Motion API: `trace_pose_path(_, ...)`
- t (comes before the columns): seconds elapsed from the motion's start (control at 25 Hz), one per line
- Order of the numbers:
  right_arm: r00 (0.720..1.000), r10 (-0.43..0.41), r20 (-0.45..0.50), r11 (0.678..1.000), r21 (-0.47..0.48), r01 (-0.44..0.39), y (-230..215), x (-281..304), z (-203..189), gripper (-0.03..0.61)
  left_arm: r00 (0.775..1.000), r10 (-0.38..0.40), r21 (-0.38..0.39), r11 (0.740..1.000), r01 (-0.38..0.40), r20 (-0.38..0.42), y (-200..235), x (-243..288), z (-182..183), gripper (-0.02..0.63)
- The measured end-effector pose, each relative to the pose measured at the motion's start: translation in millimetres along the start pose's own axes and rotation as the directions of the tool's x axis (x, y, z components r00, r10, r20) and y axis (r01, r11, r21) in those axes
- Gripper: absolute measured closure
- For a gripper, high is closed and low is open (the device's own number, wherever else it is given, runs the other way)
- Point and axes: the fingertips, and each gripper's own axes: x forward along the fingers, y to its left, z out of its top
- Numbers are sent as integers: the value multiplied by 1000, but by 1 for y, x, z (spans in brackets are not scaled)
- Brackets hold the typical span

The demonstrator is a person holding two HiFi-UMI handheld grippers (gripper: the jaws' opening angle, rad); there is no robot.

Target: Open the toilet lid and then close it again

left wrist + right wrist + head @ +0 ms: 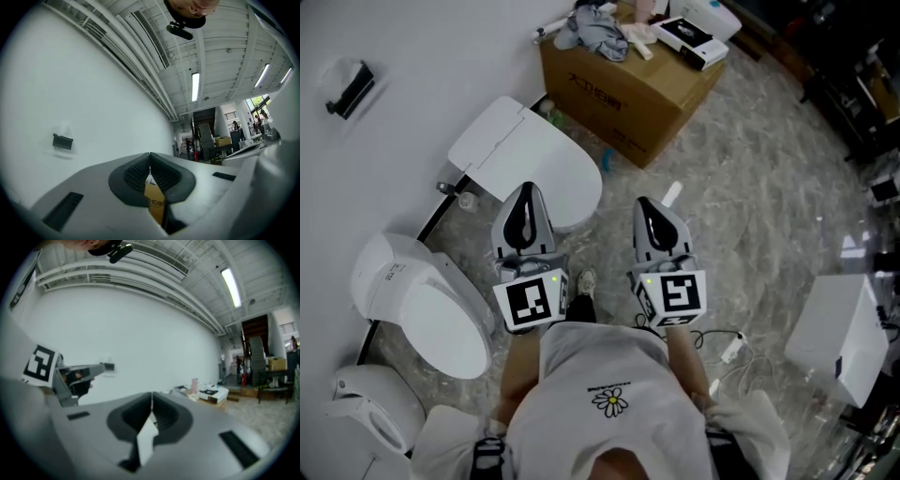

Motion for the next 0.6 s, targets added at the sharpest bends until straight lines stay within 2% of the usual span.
trace_pose_path(0.16, 999, 40, -28, 999, 18, -39, 6, 38, -4, 548, 1000, -4, 6, 1000, 4, -30, 15, 31, -11, 592)
trace_pose_path(0.28, 997, 64, -35, 998, 11, -64, 10, 60, -5, 548, 1000, 14, 22, 1000, -14, -16, 30, 47, -15, 592)
trace_pose_path(0.44, 997, 73, -23, 997, 14, -73, 9, 77, 0, 548, 999, 30, 10, 999, -30, -41, 39, 61, -28, 592)
trace_pose_path(0.6, 998, 63, 11, 998, 25, -63, -5, 87, 11, 548, 999, 30, 34, 999, -29, -18, 34, 77, -21, 592)
